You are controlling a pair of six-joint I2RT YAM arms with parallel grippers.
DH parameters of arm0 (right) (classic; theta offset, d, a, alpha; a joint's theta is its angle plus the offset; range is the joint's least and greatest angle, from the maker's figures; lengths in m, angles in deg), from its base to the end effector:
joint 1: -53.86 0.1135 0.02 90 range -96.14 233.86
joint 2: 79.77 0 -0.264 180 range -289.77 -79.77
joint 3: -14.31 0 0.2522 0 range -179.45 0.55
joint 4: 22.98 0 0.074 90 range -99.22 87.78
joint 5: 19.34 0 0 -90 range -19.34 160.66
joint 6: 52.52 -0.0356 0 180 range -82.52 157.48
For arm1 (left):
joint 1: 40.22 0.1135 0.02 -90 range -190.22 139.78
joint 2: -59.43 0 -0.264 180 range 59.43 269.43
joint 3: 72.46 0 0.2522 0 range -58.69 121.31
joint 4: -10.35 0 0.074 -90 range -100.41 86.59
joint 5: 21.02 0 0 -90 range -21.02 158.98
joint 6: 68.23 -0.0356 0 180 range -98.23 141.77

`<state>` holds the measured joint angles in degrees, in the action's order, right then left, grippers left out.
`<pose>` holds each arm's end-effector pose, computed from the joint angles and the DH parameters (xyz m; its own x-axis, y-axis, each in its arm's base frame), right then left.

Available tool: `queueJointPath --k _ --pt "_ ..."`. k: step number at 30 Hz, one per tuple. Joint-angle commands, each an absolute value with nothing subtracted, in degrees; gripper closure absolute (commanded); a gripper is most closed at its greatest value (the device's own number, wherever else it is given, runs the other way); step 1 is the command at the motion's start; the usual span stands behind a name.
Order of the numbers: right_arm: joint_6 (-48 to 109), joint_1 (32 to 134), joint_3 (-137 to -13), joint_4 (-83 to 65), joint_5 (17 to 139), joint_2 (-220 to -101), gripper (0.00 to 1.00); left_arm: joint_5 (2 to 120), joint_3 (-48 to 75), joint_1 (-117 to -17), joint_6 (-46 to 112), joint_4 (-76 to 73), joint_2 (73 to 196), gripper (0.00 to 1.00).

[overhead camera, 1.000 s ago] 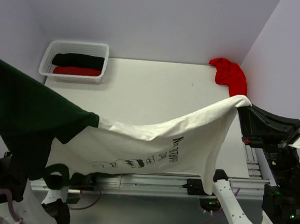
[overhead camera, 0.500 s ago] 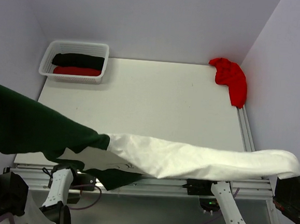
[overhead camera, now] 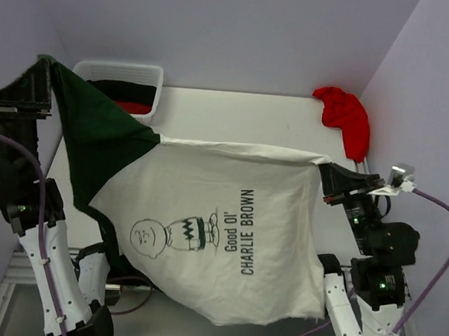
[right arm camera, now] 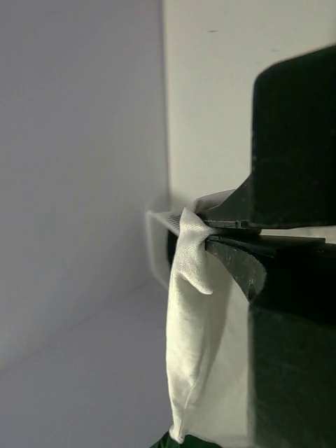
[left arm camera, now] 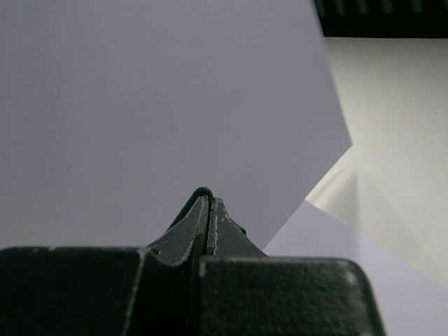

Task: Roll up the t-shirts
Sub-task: Flatten the tshirt

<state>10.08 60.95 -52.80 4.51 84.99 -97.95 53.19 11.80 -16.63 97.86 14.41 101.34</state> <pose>0.0345 0.0132 0.4257 0.1618 0.4694 -0.8680 -0.4761 0.8076 0.3480 0.0814 0.0250 0.5381 0.3665 -0.8592 -0.3571 0.5931 0.5114 -0.6219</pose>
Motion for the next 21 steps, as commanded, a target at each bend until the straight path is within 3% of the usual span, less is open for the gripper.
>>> queueJointPath --k 1,5,12,21 --pt "6.54 60.63 -46.93 -1.13 80.51 -94.28 1.00 50.43 2.50 -16.32 99.64 20.57 98.28 0.99" --pt "4.52 60.63 -37.10 -5.08 80.07 -94.10 1.00 57.00 -6.56 -22.01 93.77 18.74 95.38 0.99" --pt "3.46 60.63 -29.34 -11.24 76.91 -97.35 1.00 79.86 -17.02 -49.67 81.37 22.24 99.94 0.99" --pt "3.11 60.45 -24.06 -19.67 73.74 -110.68 1.00 91.82 -16.42 -57.71 78.46 28.75 116.46 0.99"
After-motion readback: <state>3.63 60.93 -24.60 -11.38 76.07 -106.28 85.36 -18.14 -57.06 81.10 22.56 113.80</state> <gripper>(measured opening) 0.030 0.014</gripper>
